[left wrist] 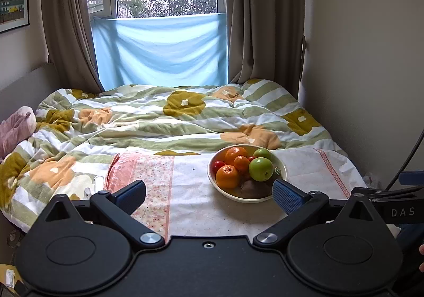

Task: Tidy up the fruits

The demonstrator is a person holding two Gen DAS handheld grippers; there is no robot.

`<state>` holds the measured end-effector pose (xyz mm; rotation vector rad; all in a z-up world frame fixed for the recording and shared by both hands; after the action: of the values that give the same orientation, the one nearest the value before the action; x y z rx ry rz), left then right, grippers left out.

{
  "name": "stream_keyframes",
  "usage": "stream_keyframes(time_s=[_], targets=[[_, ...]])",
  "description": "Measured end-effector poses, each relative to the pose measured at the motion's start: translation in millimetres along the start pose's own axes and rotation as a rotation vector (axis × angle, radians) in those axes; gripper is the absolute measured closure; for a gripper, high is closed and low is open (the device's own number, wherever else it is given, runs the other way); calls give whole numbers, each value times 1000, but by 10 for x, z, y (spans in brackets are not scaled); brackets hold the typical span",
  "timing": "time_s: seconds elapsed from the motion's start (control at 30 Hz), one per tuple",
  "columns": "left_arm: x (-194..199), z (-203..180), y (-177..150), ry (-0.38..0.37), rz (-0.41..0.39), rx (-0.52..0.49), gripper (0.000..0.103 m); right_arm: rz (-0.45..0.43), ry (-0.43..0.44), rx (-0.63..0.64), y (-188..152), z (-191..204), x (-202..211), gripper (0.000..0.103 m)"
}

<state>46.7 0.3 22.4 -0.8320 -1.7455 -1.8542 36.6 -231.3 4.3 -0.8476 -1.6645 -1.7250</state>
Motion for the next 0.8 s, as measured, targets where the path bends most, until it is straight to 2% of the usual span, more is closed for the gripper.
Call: stream_keyframes(time_s=[0.3,0.53,0.8], targets=[[-34,19,5,-23,10,7,0,0,-1,-1,4,28,2,0],[-51,46,7,36,5,-14,0,2,0,1,6,52,-10,0],[-110,173,31,21,3,-9,0,11,-3,-2,0,125,-40,0]])
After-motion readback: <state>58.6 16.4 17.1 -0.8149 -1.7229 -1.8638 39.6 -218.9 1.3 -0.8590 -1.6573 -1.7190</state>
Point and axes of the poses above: each gripper's, at about its wrist camera, not at the fingertips, and x roughly against the way its jaws point, z to its left, y to its top, the point moved 3 cm from there along -x, roughly the way its jaws point, and after that the axes turned 10 degrees about z, right-handed, at the moved point
